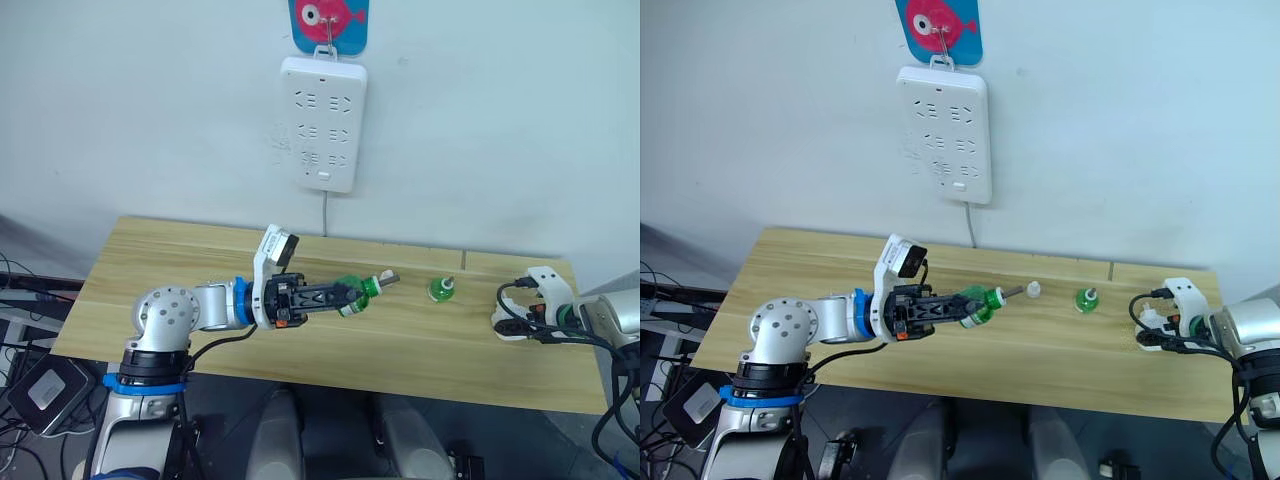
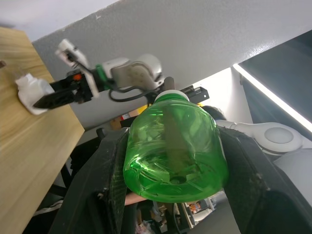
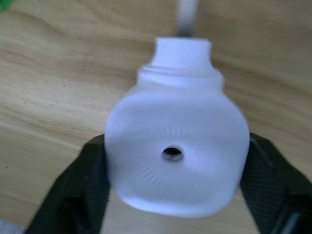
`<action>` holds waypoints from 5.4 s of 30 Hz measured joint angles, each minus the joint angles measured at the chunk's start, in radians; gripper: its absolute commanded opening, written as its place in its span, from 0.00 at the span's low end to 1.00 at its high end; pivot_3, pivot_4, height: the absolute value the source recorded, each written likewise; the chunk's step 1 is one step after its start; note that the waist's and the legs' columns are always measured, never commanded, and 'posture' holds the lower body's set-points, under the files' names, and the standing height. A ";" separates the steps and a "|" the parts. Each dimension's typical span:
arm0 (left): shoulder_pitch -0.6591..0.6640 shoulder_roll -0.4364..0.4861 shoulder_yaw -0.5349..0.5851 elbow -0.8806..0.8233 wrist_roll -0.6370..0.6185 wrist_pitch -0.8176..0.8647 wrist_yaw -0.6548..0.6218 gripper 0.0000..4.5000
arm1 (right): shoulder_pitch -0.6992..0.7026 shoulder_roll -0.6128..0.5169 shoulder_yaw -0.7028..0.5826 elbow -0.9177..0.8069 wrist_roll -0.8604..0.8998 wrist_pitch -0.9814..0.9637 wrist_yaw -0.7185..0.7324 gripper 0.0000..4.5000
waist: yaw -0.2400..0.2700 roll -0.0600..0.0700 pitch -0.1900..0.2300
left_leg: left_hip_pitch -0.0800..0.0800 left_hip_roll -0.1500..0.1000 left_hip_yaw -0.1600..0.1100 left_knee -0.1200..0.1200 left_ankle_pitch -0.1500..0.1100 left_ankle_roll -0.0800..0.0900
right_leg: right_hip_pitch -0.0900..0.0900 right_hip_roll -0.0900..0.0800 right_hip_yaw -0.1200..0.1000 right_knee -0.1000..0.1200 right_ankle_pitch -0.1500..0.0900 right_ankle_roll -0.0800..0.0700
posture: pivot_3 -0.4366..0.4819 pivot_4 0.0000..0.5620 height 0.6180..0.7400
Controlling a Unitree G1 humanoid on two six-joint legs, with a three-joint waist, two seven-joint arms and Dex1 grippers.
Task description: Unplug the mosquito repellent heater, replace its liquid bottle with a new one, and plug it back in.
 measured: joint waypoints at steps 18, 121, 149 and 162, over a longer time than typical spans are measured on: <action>-0.004 0.010 -0.029 -0.001 0.012 -0.017 -0.080 0.51 | -0.136 -0.316 -0.199 -0.152 0.582 0.428 0.528 0.66 | -0.002 0.005 0.006 | 0.000 0.001 0.000 -0.002 0.000 0.000 | 0.000 0.001 0.000 -0.002 0.000 0.000 | 0.38 0.57 1.00; -0.165 -0.136 -0.113 0.059 0.167 -0.084 -0.160 0.51 | -0.099 -0.283 -0.076 -0.353 1.618 0.205 -0.228 0.66 | 0.002 0.002 0.008 | -0.008 0.000 0.000 0.000 -0.002 0.004 | -0.001 -0.001 -0.001 -0.012 0.005 0.000 | 0.38 0.57 1.00; -0.166 -0.134 -0.118 0.065 0.181 -0.100 -0.189 0.51 | -0.112 -0.314 -0.074 -0.398 1.612 0.191 -0.202 0.66 | 0.001 0.002 0.008 | -0.008 0.000 0.000 0.000 -0.002 0.004 | -0.001 -0.001 -0.001 -0.012 0.005 0.000 | 0.37 0.59 1.00; -0.169 -0.136 -0.121 0.065 0.184 -0.101 -0.182 0.51 | -0.166 -0.308 -0.039 -0.358 1.612 0.233 -0.175 0.66 | 0.001 0.002 0.008 | -0.008 0.000 0.000 0.000 -0.002 0.004 | -0.001 -0.001 -0.001 -0.013 0.005 0.000 | 0.38 0.58 1.00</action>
